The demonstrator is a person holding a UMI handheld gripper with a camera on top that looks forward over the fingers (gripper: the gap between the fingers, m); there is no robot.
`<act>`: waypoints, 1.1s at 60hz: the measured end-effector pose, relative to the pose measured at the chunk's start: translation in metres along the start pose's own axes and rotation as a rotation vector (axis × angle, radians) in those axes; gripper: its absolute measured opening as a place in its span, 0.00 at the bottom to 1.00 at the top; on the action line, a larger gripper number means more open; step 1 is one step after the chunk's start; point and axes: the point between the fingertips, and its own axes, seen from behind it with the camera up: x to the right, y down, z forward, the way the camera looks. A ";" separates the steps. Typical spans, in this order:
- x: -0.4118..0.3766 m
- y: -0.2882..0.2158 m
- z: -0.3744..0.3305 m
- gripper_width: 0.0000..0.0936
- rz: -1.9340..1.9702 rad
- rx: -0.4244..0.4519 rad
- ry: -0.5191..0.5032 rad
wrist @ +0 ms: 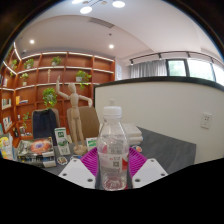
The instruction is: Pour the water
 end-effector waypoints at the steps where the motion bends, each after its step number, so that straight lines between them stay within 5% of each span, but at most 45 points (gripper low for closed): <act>1: 0.001 0.002 0.002 0.42 -0.003 -0.003 0.001; 19: 0.006 0.023 0.014 0.46 0.019 0.006 -0.022; 27: 0.009 0.024 0.012 0.62 0.074 0.014 -0.019; 35: 0.007 0.046 0.005 0.89 0.111 -0.054 -0.050; 47: 0.002 0.060 -0.042 0.91 0.091 -0.067 -0.101; 66: -0.047 0.058 -0.170 0.92 -0.074 -0.063 -0.318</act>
